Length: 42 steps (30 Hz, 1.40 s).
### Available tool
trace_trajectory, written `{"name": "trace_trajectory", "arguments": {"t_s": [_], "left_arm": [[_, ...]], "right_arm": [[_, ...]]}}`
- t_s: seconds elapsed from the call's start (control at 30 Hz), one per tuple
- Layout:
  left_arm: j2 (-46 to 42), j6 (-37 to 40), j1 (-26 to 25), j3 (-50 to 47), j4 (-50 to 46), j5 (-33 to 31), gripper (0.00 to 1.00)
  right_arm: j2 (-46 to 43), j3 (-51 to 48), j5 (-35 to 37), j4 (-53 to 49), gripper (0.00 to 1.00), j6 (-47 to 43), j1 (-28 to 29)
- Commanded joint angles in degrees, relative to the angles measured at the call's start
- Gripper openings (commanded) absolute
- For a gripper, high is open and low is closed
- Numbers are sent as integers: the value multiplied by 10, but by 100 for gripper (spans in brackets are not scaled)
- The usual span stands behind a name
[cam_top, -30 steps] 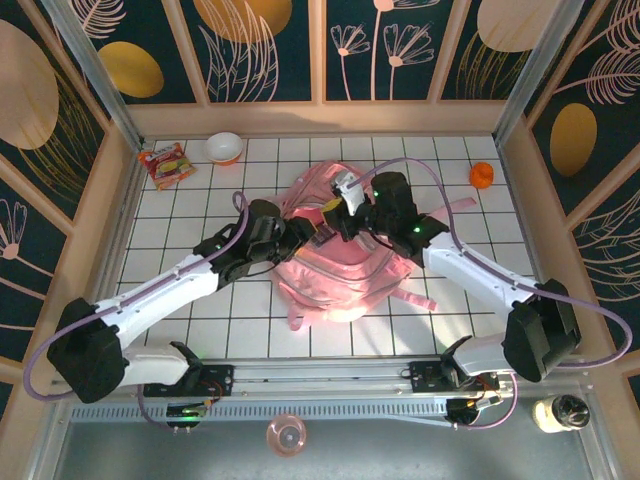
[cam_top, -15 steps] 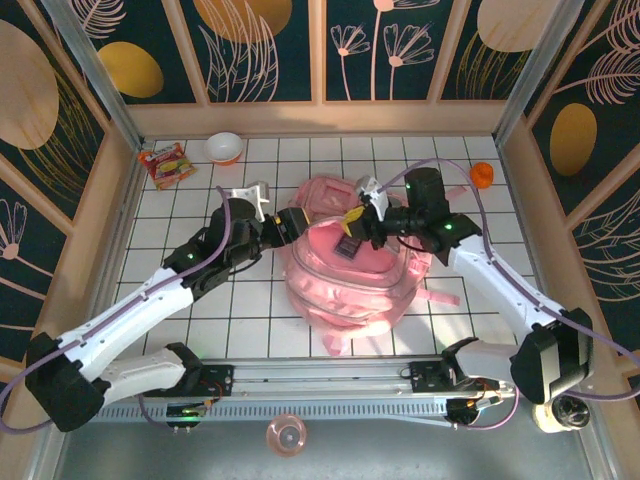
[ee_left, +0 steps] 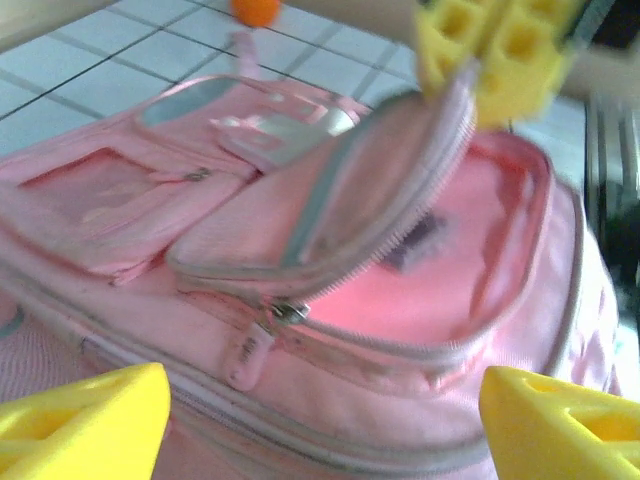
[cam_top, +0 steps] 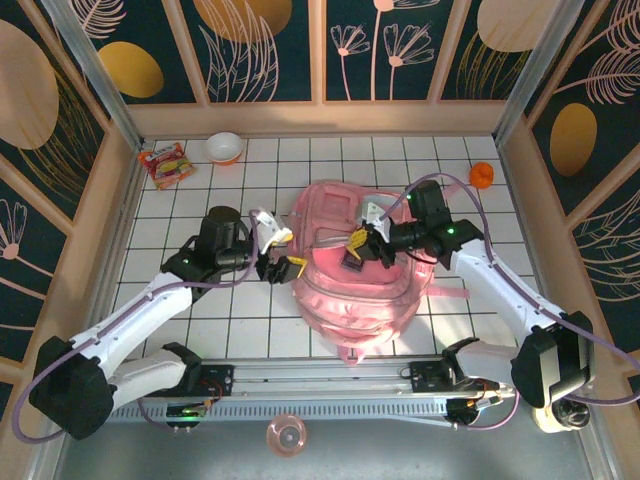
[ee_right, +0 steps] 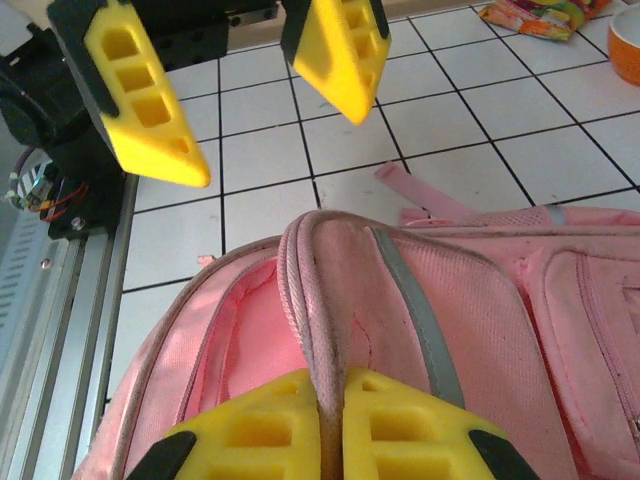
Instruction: Pack books, pencil case, and school supplies into a backpack
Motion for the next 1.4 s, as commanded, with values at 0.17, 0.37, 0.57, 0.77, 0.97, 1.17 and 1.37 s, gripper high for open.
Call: {"name": "trace_trajectory", "arguments": {"t_s": [0.17,0.37,0.57,0.77,0.97,1.17,1.37], "left_arm": [[97,317,5,49,-99,53,86],[160,332,11,77,-92,101,87],[212,339,13,116,-113,164,83],[265,387,13,162,-193,185,72],[258,371,14,157,-199,210,58],[237,258,13,111,-85,167,71],[255,207,16,104,-43,174,64]], "right_arm": [[-6,-3,-26,-10,0,-54,-7],[-7,-7,-17,-23,0,-56,-7],[-4,-15,-14,-10,0,-49,-7],[0,-25,13,11,0,-24,-6],[17,-22,40,31,0,15,-14],[21,-21,35,42,0,28,-15],[14,-22,29,39,0,30,-15]]}}
